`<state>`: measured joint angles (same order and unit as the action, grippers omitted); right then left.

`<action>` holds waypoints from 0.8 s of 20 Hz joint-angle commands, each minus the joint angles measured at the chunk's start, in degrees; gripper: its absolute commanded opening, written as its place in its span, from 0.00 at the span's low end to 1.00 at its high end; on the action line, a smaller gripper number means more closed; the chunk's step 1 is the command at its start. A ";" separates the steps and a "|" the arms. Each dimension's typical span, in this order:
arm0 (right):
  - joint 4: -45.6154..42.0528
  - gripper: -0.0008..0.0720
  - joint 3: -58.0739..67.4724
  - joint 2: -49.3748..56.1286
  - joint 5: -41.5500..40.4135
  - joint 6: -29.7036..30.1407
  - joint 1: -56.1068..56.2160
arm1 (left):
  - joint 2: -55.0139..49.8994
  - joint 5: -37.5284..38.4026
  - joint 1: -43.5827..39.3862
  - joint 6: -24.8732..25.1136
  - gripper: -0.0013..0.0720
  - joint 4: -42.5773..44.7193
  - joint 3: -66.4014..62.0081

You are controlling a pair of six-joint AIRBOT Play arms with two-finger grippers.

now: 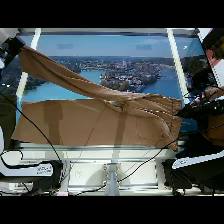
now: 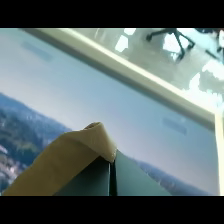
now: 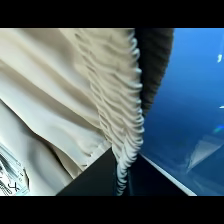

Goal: Fold the clothes and pants, and hang the long-sleeved shirts on hangers.

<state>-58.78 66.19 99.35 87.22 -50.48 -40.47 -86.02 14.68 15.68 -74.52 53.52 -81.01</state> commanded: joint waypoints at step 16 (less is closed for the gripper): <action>0.02 0.05 -0.07 -0.02 -2.82 0.00 -0.02 | -16.55 0.22 -0.35 -3.32 0.98 -5.22 -0.02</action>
<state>-58.78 66.15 99.35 84.42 -50.46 -40.47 -103.39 7.09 14.15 -77.82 42.85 -81.01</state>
